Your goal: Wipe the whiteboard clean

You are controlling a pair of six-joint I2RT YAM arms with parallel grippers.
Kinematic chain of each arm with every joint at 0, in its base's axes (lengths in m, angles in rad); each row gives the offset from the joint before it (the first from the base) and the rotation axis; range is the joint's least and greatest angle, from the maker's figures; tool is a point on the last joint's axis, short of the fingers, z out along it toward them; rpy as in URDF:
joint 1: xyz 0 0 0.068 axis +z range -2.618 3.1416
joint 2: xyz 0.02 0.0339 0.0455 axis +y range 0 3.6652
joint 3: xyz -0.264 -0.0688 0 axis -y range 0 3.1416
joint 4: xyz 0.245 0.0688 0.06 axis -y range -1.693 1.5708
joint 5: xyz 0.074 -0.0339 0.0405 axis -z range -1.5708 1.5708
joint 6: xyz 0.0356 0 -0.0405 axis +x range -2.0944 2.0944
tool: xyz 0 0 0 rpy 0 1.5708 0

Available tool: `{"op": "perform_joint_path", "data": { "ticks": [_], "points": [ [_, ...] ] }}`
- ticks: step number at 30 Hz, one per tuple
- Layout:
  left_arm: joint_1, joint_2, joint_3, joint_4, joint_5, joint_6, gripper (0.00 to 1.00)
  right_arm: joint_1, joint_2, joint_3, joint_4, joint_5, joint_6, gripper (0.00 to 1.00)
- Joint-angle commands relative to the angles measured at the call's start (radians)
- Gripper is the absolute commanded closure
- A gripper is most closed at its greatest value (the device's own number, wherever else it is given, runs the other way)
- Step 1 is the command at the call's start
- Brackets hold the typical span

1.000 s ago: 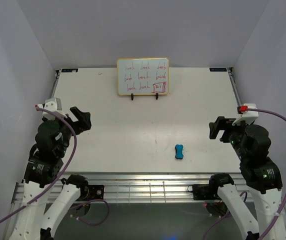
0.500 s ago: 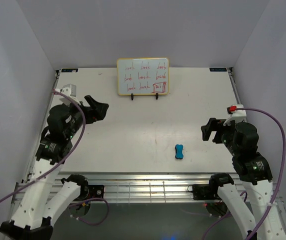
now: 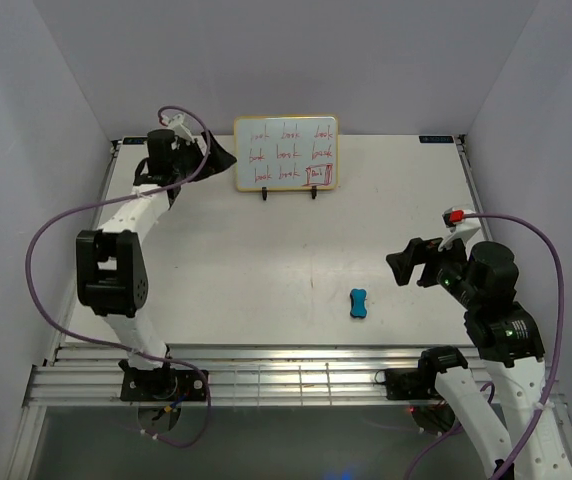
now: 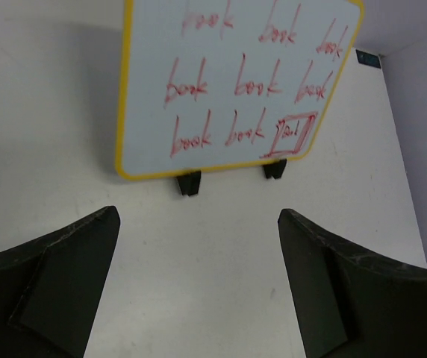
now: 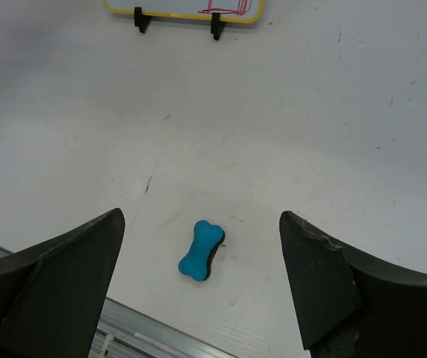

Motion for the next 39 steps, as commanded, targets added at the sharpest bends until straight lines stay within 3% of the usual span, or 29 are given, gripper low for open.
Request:
{"op": "perform_joint_path", "data": {
  "ticks": [1,2,3,6,13,15,20,27,34,35,38,39],
  "points": [
    [0.112,0.135,0.125,0.187,0.283,0.007,0.02,-0.003,0.012,0.042,0.034,-0.071,-0.022,0.10],
    [0.171,0.241,0.209,0.197,0.343,-0.005,0.02,-0.003,0.008,0.032,0.037,-0.068,-0.025,0.10],
    [0.184,0.295,0.255,0.203,0.464,-0.009,0.02,-0.003,0.005,0.024,0.045,-0.071,-0.025,0.10],
    [0.201,0.486,0.445,0.200,0.610,0.009,0.02,-0.004,0.008,0.001,0.063,-0.086,-0.029,0.10],
    [0.187,0.836,0.882,0.244,0.775,-0.112,0.02,-0.003,0.069,0.013,0.020,-0.091,-0.050,0.10],
    [0.179,0.896,0.984,0.337,0.793,-0.213,0.02,-0.003,0.071,0.015,0.007,-0.071,-0.058,0.10],
    [0.144,0.996,0.998,0.601,0.802,-0.469,0.02,-0.003,0.072,0.011,0.000,-0.059,-0.059,0.10],
    [0.086,1.036,1.006,0.660,0.720,-0.500,0.02,-0.003,0.075,0.027,-0.015,-0.077,-0.062,0.09],
    [0.084,1.116,1.085,0.741,0.689,-0.599,0.16,-0.003,0.075,0.025,-0.018,-0.098,-0.062,0.07],
    [0.086,1.118,1.085,0.743,0.686,-0.597,0.22,-0.003,0.077,0.027,-0.018,-0.101,-0.062,0.07],
    [0.084,1.119,1.082,0.747,0.694,-0.586,0.24,-0.003,0.086,0.025,-0.016,-0.108,-0.067,0.06],
    [0.086,1.121,1.084,0.747,0.700,-0.585,0.31,-0.003,0.088,0.027,-0.016,-0.111,-0.068,0.06]
  ]
}}
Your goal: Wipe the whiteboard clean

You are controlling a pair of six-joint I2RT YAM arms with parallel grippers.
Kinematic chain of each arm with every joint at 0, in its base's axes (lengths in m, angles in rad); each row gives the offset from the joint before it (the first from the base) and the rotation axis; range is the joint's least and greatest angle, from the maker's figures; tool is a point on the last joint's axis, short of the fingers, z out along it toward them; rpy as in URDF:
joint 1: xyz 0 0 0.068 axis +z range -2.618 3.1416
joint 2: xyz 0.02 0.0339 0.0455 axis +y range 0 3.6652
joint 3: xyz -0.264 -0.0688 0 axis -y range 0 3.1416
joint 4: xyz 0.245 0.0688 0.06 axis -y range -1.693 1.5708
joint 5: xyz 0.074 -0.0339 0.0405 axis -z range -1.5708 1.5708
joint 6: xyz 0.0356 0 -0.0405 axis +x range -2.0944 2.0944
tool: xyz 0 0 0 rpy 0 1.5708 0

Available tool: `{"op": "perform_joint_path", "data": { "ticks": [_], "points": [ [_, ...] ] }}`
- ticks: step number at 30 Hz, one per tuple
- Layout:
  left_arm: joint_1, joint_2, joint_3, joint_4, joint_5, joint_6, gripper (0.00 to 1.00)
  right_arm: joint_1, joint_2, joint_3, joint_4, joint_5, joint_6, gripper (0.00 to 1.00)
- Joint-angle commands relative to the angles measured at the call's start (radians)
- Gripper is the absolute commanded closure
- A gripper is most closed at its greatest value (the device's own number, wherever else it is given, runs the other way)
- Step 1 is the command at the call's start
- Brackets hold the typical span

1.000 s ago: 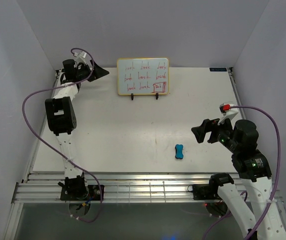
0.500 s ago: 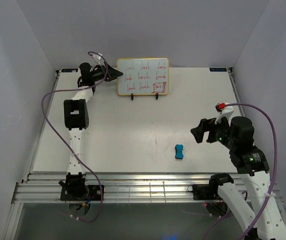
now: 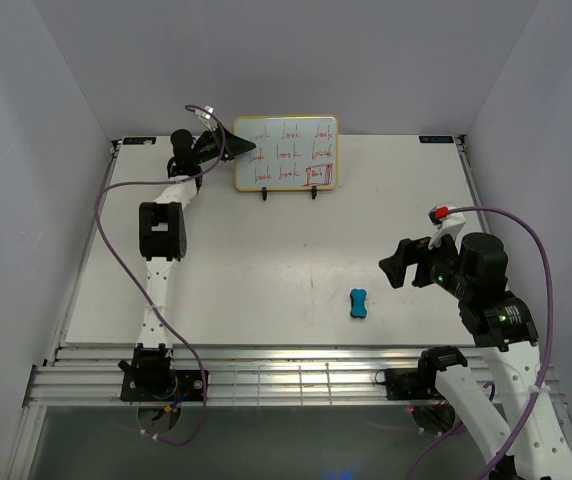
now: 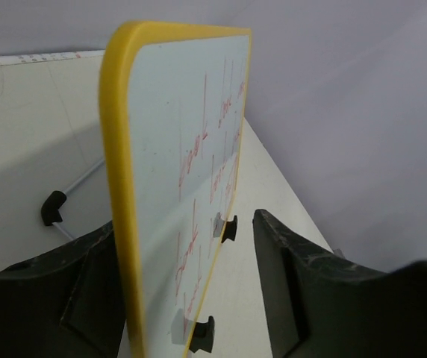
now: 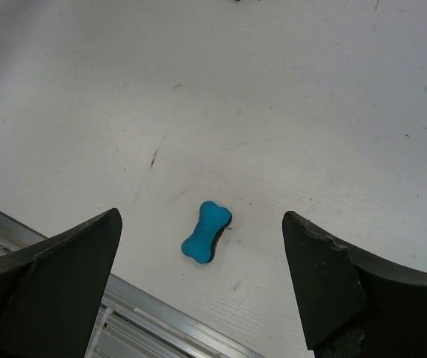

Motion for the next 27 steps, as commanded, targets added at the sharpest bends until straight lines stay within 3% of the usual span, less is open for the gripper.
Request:
{"op": "perform_joint_path", "data": {
  "ticks": [1,15,17,27],
  "points": [
    [0.011,-0.014,0.025,0.040,0.003,-0.007,0.34,-0.003,0.010,0.025,0.010,-0.026,-0.020,0.06],
    [0.023,0.030,0.054,0.069,-0.006,-0.059,0.39,-0.003,0.036,0.008,0.022,-0.060,-0.026,0.04],
    [0.026,0.033,0.059,0.069,-0.009,-0.057,0.46,-0.003,0.037,0.012,0.021,-0.060,-0.026,0.04],
    [0.028,0.061,0.081,0.095,-0.031,-0.097,0.50,-0.003,0.048,0.008,0.021,-0.072,-0.029,0.03]
  ]
}}
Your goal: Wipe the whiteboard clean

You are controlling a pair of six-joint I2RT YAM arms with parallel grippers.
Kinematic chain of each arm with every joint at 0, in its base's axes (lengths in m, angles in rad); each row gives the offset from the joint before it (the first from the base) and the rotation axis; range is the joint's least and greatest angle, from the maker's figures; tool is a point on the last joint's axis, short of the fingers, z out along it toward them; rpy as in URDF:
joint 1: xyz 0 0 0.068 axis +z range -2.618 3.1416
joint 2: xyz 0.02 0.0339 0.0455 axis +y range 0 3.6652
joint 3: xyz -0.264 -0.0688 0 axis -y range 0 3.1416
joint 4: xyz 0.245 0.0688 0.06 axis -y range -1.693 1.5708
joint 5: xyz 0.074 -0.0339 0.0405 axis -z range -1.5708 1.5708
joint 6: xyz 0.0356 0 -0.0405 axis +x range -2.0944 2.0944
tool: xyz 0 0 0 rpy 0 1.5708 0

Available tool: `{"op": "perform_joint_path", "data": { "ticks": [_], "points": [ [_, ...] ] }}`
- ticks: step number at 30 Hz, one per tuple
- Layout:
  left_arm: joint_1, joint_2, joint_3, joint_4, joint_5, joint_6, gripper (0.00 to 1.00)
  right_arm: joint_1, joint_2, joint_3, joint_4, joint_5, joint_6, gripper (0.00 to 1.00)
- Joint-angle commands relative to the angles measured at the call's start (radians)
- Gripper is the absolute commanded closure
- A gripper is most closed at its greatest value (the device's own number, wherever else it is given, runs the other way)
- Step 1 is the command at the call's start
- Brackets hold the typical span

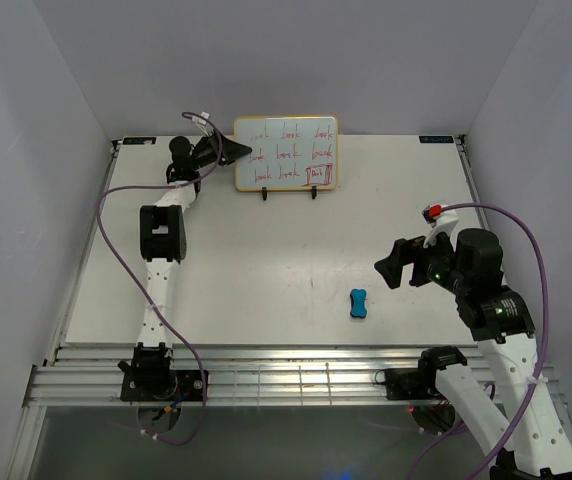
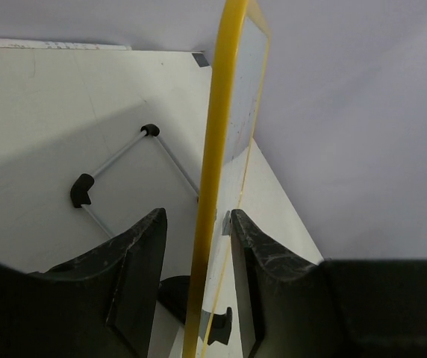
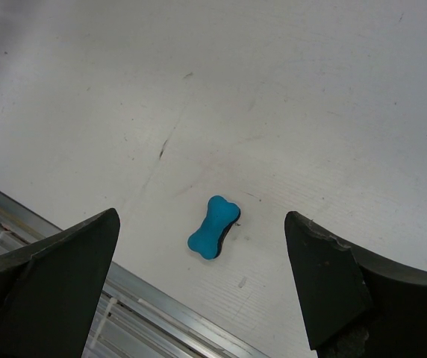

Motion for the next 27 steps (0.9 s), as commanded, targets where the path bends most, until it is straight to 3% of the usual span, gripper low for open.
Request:
{"op": "perform_joint_path", "data": {
  "ticks": [1,12,27],
  "points": [
    [0.007,-0.010,0.045,0.035,-0.022,-0.020,0.50,-0.003,0.010,0.008,0.020,-0.022,-0.014,0.03],
    [0.011,-0.004,0.055,0.055,-0.051,-0.048,0.50,-0.003,0.019,0.002,0.022,-0.028,-0.014,0.03],
    [0.016,0.013,0.058,0.087,-0.046,-0.072,0.67,-0.003,0.022,-0.004,0.022,-0.031,-0.011,0.01]
  ]
}}
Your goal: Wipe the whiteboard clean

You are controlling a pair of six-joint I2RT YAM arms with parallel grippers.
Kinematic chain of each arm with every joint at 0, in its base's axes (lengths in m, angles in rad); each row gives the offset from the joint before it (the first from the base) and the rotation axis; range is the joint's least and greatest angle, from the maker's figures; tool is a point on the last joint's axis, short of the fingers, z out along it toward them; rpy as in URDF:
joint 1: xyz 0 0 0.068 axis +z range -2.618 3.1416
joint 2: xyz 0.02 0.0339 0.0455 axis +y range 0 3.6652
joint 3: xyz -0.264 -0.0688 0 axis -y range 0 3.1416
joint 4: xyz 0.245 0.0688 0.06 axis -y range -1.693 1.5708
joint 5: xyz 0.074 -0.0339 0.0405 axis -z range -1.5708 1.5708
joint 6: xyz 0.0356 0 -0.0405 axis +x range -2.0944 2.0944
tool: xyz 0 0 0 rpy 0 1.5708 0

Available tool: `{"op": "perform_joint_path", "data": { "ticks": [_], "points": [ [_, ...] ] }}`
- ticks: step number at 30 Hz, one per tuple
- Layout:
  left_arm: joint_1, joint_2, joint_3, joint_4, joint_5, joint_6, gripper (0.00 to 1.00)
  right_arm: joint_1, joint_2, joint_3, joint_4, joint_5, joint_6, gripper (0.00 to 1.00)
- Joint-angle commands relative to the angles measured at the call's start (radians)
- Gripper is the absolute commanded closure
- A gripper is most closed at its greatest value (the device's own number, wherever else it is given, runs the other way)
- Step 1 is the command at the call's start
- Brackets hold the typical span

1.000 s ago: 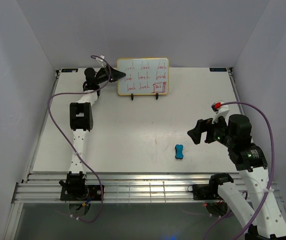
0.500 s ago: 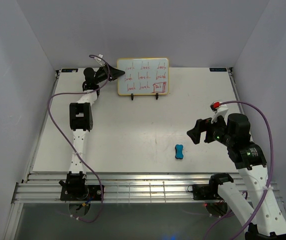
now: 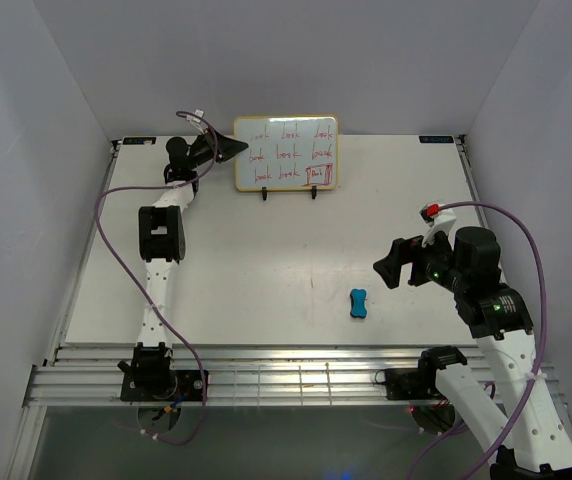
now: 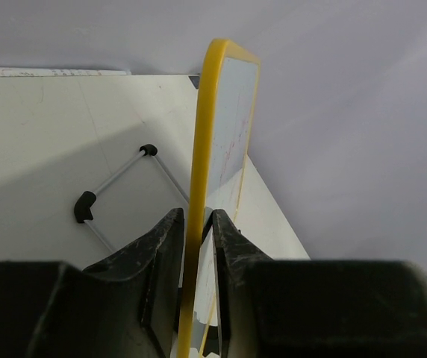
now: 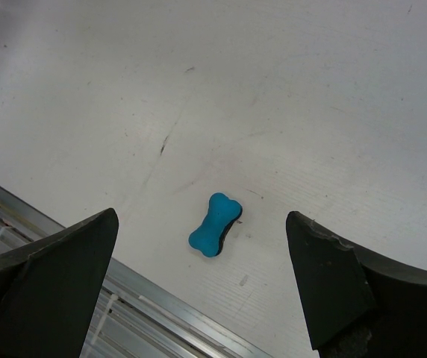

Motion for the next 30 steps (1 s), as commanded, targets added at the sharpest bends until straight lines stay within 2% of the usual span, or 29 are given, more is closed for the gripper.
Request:
{"op": "perform_joint_path", "data": {
  "ticks": [1,10,11,13,14,22,25,30],
  "points": [
    [0.006,-0.003,0.030,0.044,-0.001,-0.011,0.68,-0.003,0.003,-0.003,0.020,-0.021,-0.006,0.01],
    [-0.001,-0.002,0.026,0.085,0.008,-0.023,0.67,-0.001,0.000,-0.003,0.020,-0.022,-0.006,0.01],
    [-0.001,-0.003,0.025,0.088,0.008,-0.023,0.80,-0.003,-0.002,-0.003,0.020,-0.022,-0.006,0.01],
    [-0.001,-0.002,0.023,0.088,-0.004,-0.024,0.89,-0.003,-0.003,-0.003,0.020,-0.021,-0.006,0.01],
    [-0.001,0.000,0.023,0.088,-0.007,-0.026,0.98,-0.003,-0.003,-0.003,0.020,-0.021,-0.006,0.01],
    [-0.007,-0.020,-0.023,0.153,-0.050,-0.092,1.00,-0.003,-0.002,-0.003,0.021,-0.021,-0.006,0.01],
    [-0.005,-0.040,-0.079,0.228,-0.072,-0.142,1.00,-0.003,-0.005,-0.003,0.023,-0.019,-0.006,0.01],
    [-0.002,-0.040,-0.086,0.363,-0.106,-0.227,1.00,-0.003,-0.014,-0.005,0.024,-0.019,-0.006,0.01]
  ]
}}
